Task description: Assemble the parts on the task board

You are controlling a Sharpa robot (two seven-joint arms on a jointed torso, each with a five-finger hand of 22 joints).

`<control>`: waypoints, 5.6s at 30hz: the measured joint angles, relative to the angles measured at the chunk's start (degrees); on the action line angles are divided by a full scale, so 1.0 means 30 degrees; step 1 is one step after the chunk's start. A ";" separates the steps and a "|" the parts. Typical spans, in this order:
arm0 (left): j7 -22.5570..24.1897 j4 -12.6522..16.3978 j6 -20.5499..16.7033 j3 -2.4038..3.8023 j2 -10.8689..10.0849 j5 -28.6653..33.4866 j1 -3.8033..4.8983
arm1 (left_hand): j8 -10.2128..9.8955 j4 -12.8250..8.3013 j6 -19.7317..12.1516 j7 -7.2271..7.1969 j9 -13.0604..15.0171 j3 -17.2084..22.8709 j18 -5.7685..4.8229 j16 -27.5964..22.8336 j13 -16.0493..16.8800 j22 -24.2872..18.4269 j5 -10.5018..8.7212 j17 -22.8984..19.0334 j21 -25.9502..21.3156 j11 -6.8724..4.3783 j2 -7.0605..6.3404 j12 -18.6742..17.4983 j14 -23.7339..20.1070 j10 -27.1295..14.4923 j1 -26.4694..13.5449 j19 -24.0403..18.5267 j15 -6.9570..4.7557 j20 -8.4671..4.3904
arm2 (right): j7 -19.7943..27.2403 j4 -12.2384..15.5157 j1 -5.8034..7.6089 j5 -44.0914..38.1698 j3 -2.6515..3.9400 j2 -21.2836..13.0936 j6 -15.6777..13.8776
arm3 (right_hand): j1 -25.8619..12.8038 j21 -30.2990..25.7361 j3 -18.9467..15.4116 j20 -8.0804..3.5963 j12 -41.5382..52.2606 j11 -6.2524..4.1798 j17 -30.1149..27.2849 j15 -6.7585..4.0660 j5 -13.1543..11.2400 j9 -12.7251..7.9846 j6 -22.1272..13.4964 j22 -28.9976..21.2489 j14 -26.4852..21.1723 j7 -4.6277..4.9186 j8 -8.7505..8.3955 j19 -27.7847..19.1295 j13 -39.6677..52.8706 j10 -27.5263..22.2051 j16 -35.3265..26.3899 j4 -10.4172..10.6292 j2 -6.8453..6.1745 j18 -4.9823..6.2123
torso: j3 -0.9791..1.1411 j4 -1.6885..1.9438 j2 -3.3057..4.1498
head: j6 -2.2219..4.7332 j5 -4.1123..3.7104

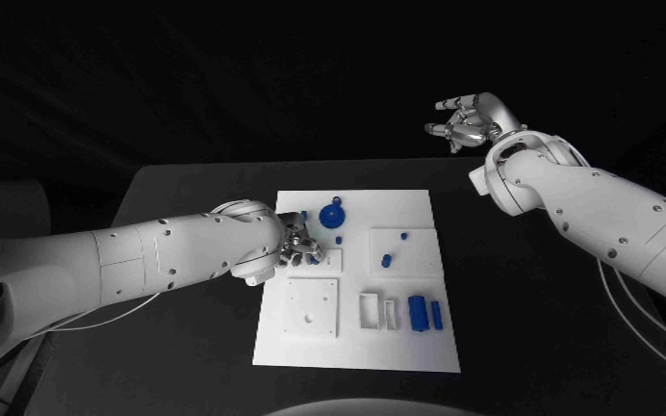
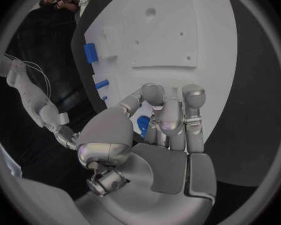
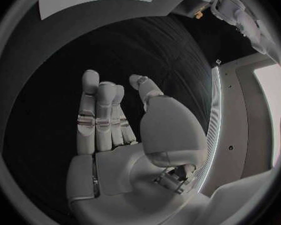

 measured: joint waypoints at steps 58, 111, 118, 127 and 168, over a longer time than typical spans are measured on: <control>0.0307 -0.0286 0.0122 -0.0034 -0.0009 -0.0176 -0.0086 | 0.0061 0.6081 0.5051 -0.2863 -0.0018 -0.6777 0.0009 -0.0073 -0.0419 0.0004 -0.3444 -0.0121 -0.0257 -0.0178 -0.3216 -0.0001 0.0001 -0.0105 0.1518 -0.0068 0.0001 0.0068 | -0.0033 -0.0094 -0.0468 -0.0149 0.0001 0.0111 0.0235 | -0.0077 -0.0001 -0.0027 0.0000 -0.0001 -0.0063 -0.0010 0.0000 0.0075 0.0010 -0.0015 -0.0001 0.0000 -0.0010 0.0000 -0.0001 -0.0008 -0.0063 0.0000 -0.0080 0.0077 -0.0001 | 0.0000 -0.0004 0.0004 | -0.0048 0.0004; 0.1358 -0.6869 0.4735 0.0606 0.2058 0.0976 0.3391 | -0.0090 0.4920 0.0334 -0.1032 -1.2574 -0.7764 -0.0150 -0.1540 0.0483 0.0010 -0.2612 -0.1268 -0.3394 0.0569 -0.1758 -0.1171 -0.0599 -0.0039 0.1856 -0.0373 0.0319 0.0175 | -0.0030 -0.0542 -0.0581 -0.0108 0.0001 0.0349 0.0394 | -0.0076 -0.0001 0.0156 0.0000 -0.0001 -0.0028 -0.0031 0.0000 0.0298 0.0008 -0.0049 0.0009 0.0000 -0.0043 0.0000 0.0000 -0.0092 -0.0029 -0.0001 -0.0264 0.0076 -0.0003 | -0.0060 -0.0293 0.0190 | 0.0884 0.0364; 0.1659 -0.8759 0.5716 0.0564 0.3006 0.0968 0.3391 | -0.0090 0.4310 0.0101 -0.0919 -1.2805 -0.8109 -0.0149 -0.1615 0.0569 0.0008 -0.0263 -0.1349 -0.3725 0.0568 -0.1758 -0.1170 -0.0787 -0.0039 0.1856 -0.0510 0.0371 0.0311 | -0.0026 -0.0546 -0.0581 -0.0101 0.0001 0.0401 0.0417 | -0.0083 -0.0001 0.0210 0.0000 -0.0001 -0.0071 -0.0031 0.0000 0.0298 0.0007 -0.0065 0.0007 0.0000 -0.0030 0.0000 -0.0001 -0.0092 -0.0071 0.0000 -0.0209 0.0083 -0.0003 | -0.0086 -0.0401 0.0284 | 0.1064 0.0469; 0.2021 -1.0392 0.6412 0.0511 0.3960 0.0960 0.2913 | -0.0090 0.4324 -0.0038 -0.0918 -1.2843 -0.8095 -0.0146 -0.1774 0.0604 0.0007 -0.0262 -0.1462 -0.4069 0.0634 -0.1709 -0.1170 -0.0921 -0.0105 0.1807 -0.0684 0.0371 0.0268 | -0.0024 -0.0524 -0.0581 -0.0047 0.0002 0.0413 0.0427 | -0.0176 -0.0001 0.0231 0.0001 -0.0001 -0.0071 -0.0031 0.0000 0.0371 0.0007 -0.0254 0.0007 0.0000 0.0017 0.0000 -0.0001 -0.0091 -0.0072 -0.0001 -0.0074 0.0176 -0.0002 | -0.0110 -0.0461 0.0348 | 0.1068 0.0540; 0.2428 -1.2326 0.7129 0.0502 0.4740 0.1339 0.1788 | -0.0087 0.4636 -0.0344 -0.0886 -1.2729 -0.8066 -0.0144 -0.1774 0.0618 0.0006 -0.0516 -0.1561 -0.4321 0.0769 -0.1634 -0.1096 -0.1129 -0.0243 0.1576 -0.0823 0.0444 0.0268 | -0.0013 -0.0385 -0.0579 0.0063 0.0003 0.0456 0.0530 | -0.0174 -0.0001 0.0235 0.0001 -0.0002 -0.0067 -0.0031 0.0000 0.0371 0.0007 -0.0254 0.0003 0.0000 0.0016 0.0000 -0.0001 -0.0090 -0.0068 0.0000 0.0135 0.0174 -0.0003 | -0.0110 -0.0482 0.0385 | 0.0853 0.0370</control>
